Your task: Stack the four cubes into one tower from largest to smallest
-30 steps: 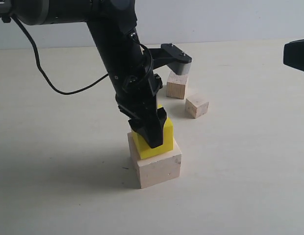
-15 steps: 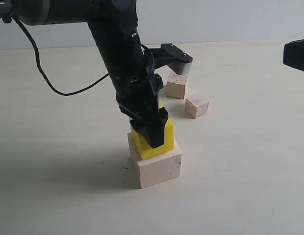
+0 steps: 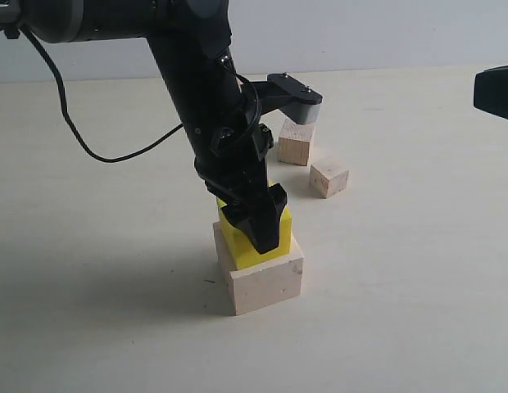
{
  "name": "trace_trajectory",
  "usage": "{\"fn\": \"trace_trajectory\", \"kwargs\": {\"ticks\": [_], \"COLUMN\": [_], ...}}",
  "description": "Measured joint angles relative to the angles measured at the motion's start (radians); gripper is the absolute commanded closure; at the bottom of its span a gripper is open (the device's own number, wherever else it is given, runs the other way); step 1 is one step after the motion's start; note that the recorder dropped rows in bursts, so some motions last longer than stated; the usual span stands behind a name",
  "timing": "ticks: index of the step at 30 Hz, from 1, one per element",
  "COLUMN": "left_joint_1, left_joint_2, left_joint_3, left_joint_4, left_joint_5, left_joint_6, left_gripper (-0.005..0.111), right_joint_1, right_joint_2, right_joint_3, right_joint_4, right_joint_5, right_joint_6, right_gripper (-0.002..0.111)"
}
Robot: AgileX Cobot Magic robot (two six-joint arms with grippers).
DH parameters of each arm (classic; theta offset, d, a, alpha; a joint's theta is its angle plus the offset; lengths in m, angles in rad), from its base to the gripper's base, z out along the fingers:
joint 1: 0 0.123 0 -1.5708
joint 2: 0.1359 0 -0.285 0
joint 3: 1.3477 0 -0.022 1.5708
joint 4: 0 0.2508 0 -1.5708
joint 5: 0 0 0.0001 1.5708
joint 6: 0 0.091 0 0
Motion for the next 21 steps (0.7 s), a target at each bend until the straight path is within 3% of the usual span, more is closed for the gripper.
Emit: {"fn": "trace_trajectory", "kwargs": {"ticks": [18,21], "left_joint_1": [-0.006,-0.006], "left_joint_2": [-0.114,-0.15], "left_joint_3": [0.0,0.0], "left_joint_4": [0.047,0.068], "left_joint_5": [0.0,0.0], "left_joint_6": [-0.034,-0.054], "left_gripper": [0.028,0.035], "right_joint_1": [0.0,0.0], "right_joint_2": [0.0,0.0], "right_joint_3": [0.0,0.0], "right_joint_4": [0.0,0.0], "right_joint_5": [0.0,0.002], "right_joint_6": [0.0,0.0], "right_gripper": [0.108,0.108]}}
